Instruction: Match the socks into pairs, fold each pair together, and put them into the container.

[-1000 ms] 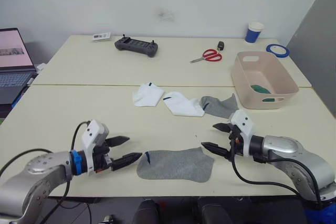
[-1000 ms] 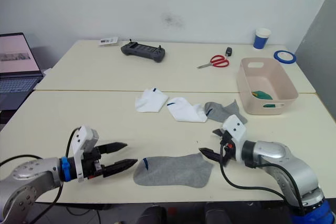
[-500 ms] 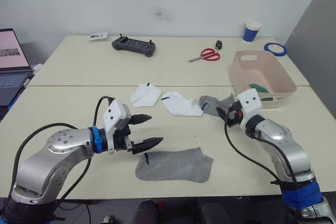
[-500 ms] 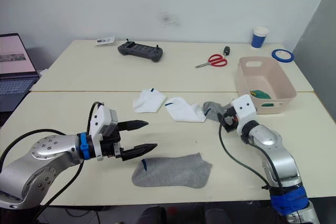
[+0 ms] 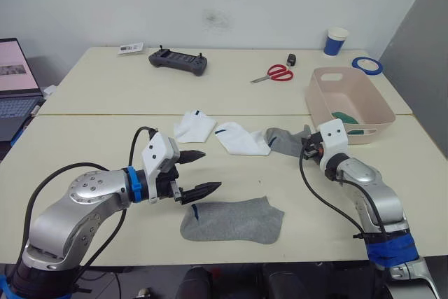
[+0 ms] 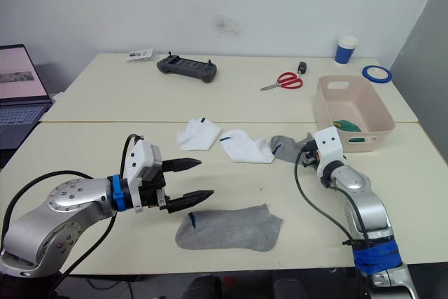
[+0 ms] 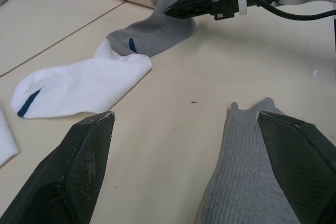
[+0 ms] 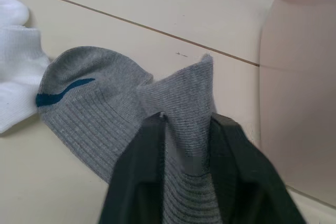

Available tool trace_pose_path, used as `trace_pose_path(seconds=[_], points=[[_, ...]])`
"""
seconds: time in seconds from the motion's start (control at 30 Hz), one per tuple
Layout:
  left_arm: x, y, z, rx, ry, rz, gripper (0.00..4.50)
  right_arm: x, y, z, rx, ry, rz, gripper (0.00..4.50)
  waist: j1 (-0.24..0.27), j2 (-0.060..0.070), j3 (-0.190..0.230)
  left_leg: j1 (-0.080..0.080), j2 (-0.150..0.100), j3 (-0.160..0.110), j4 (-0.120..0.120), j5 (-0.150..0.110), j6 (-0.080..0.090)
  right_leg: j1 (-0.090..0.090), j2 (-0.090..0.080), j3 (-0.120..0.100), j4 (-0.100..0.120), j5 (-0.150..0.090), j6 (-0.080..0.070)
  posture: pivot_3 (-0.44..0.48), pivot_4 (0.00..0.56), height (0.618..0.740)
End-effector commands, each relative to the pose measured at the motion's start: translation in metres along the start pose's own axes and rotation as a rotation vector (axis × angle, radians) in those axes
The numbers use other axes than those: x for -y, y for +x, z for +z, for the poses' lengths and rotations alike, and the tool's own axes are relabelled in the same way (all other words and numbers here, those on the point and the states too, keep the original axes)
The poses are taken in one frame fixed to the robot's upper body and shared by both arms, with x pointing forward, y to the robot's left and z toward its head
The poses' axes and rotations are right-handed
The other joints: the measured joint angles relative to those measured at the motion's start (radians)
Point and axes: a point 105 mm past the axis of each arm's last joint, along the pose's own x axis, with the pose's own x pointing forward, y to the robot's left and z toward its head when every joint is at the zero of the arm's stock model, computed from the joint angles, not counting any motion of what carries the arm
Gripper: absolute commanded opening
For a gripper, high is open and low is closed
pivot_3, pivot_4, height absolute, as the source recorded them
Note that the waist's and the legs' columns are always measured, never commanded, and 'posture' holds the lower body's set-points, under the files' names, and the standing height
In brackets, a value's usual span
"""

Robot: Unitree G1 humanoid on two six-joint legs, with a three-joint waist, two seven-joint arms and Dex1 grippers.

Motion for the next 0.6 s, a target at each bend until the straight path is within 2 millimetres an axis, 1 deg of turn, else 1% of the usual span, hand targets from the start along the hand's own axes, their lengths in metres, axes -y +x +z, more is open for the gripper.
trace_pose_path(seconds=[0.03, 0.1, 0.23, 0.27, 0.4, 0.53, 0.6], points=[[-0.002, -0.001, 0.009, 0.039, 0.043, 0.027, 4.5, 0.01, -0.011, 0.027, 0.101, -0.035, -0.011, 0.14, 0.0, 0.0, 0.0, 0.0, 0.0, 0.0, 0.0, 0.0, 0.0, 0.0, 0.0, 0.0, 0.0, 0.0, 0.0, 0.0, 0.15, 0.74], [-0.004, -0.001, 0.009, 0.044, 0.041, 0.04, 4.5, 0.01, -0.015, 0.033, 0.121, -0.051, 0.007, 0.06, 0.001, 0.0, 0.0, 0.0, 0.0, 0.0, 0.0, 0.0, 0.0, 0.0, 0.0, 0.0, 0.0, 0.0, 0.0, 0.0, 0.15, 0.74], [-0.012, -0.007, 0.005, 0.032, 0.045, 0.078, 4.5, 0.006, -0.031, 0.06, 0.19, -0.091, 0.11, 0.06, 0.001, 0.001, 0.0, 0.0, 0.0, 0.0, 0.0, 0.0, 0.0, 0.0, 0.0, 0.0, 0.0, 0.0, 0.0, 0.0, 0.15, 0.74], [-0.015, -0.01, 0.003, 0.021, 0.046, 0.089, 4.5, 0.0, -0.037, 0.068, 0.201, -0.102, 0.166, 0.06, 0.0, 0.001, 0.0, 0.0, 0.0, 0.0, 0.0, 0.0, 0.0, 0.0, 0.0, 0.0, 0.0, 0.0, 0.0, 0.0, 0.15, 0.74], [-0.022, -0.024, -0.002, -0.011, 0.048, 0.124, 4.5, -0.03, -0.057, 0.092, 0.221, -0.11, 0.386, 0.06, -0.005, 0.001, 0.001, 0.0, 0.001, -0.001, 0.0, 0.0, 0.0, 0.0, 0.0, 0.0, 0.0, 0.0, 0.0, 0.0, 0.15, 0.74], [-0.029, -0.035, -0.007, -0.036, 0.051, 0.16, 4.5, -0.07, -0.077, 0.111, 0.239, -0.031, 0.621, 0.06, -0.005, 0.001, 0.001, 0.0, 0.001, -0.001, 0.0, 0.0, 0.0, 0.0, 0.001, -0.001, 0.0, 0.0, 0.0, 0.0, 0.15, 0.74], [-0.032, -0.039, -0.008, -0.042, 0.045, 0.182, 4.5, -0.088, -0.083, 0.115, 0.231, 0.022, 0.711, 0.06, -0.005, 0.001, 0.001, 0.0, 0.001, -0.001, 0.0, 0.0, 0.0, 0.0, 0.0, -0.001, 0.0, 0.0, 0.0, 0.0, 0.15, 0.74]])
